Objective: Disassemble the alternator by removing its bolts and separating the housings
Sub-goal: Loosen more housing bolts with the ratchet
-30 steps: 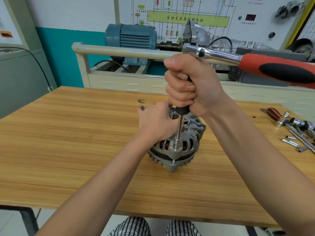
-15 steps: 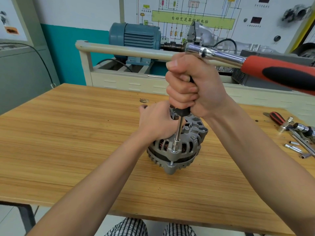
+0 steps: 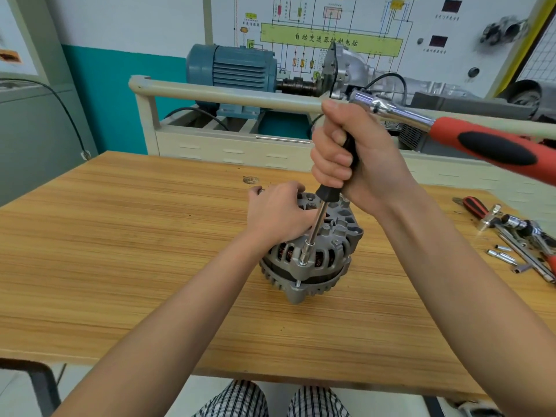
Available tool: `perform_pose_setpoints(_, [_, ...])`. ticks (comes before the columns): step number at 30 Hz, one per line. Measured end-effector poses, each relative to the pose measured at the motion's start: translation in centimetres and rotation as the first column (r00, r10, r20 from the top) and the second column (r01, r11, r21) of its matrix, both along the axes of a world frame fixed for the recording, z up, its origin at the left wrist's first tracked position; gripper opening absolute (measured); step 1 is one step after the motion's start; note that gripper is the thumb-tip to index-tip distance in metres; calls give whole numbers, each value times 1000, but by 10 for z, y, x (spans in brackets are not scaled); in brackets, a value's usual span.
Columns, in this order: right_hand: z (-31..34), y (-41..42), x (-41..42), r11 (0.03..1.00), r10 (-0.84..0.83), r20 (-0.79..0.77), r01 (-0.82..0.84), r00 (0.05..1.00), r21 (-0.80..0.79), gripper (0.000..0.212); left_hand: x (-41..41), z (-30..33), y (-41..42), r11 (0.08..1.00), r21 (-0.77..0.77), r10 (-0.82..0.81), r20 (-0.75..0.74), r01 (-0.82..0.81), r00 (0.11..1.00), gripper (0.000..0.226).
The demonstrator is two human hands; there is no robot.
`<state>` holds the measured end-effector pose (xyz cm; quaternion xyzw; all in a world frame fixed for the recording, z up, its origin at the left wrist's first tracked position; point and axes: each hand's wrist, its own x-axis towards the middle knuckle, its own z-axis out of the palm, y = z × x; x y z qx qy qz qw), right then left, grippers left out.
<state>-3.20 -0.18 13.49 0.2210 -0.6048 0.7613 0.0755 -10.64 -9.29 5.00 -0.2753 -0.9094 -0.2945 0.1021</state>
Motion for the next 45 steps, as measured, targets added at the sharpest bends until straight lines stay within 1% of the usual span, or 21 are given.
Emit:
perform_pose_setpoints(3, [-2, -5, 9, 990, -128, -21, 129, 992, 56, 36, 1, 1, 0, 1000, -4, 8, 0, -8, 1000, 46])
perform_pose_setpoints(5, [-2, -11, 13, 976, -213, -12, 214, 977, 45, 32, 2, 1, -1, 1000, -15, 3, 1, -3, 1000, 40])
perform_pose_setpoints(6, [-2, -15, 14, 966, -255, 2, 255, 967, 36, 30, 3, 2, -1, 1000, -27, 4, 5, -4, 1000, 41])
perform_pose_setpoints(9, [-2, -25, 18, 917, -399, 61, 399, 915, 8, 30, 3, 2, 0, 997, -75, 31, -1, -31, 1000, 54])
perform_pose_setpoints(13, [-3, -35, 22, 836, -545, 125, 549, 829, 3, 37, 7, 2, 2, 982, -156, 106, -12, -106, 994, 59])
perform_pose_setpoints(18, [-7, -37, 26, 764, -643, 98, 645, 759, 24, 33, 16, 1, 7, 946, -237, 227, -7, -222, 974, 77])
perform_pose_setpoints(21, [-9, -33, 28, 760, -649, 87, 649, 755, 35, 35, 18, 2, 9, 927, -275, 262, -13, -256, 965, 83])
perform_pose_setpoints(25, [-11, -24, 31, 798, -603, 73, 600, 795, 60, 38, 17, 5, 12, 892, -361, 295, 3, -274, 956, 87])
perform_pose_setpoints(27, [-11, -21, 31, 812, -583, 50, 580, 811, 66, 41, 16, 6, 13, 887, -374, 296, 8, -272, 955, 86])
perform_pose_setpoints(31, [-12, -21, 27, 821, -567, 13, 564, 824, 85, 52, 12, 4, 12, 910, -354, 236, 8, -218, 972, 83])
perform_pose_setpoints(34, [-12, -23, 24, 857, -503, -10, 500, 864, 121, 54, 9, 3, 10, 924, -345, 174, -8, -166, 985, 76])
perform_pose_setpoints(37, [-11, -19, 22, 891, -431, -4, 426, 902, 156, 55, 7, 1, 9, 930, -337, 151, -19, -149, 988, 73])
perform_pose_setpoints(39, [-10, -16, 21, 908, -388, -12, 384, 922, 167, 56, 7, 1, 8, 932, -331, 145, -26, -145, 989, 76])
perform_pose_setpoints(43, [-10, -14, 20, 934, -318, -20, 317, 948, 161, 55, 9, 4, 4, 945, -303, 119, -20, -119, 993, 97])
perform_pose_setpoints(45, [-10, -12, 19, 948, -283, -10, 282, 959, 146, 54, 10, 5, 2, 949, -294, 109, -21, -110, 994, 102])
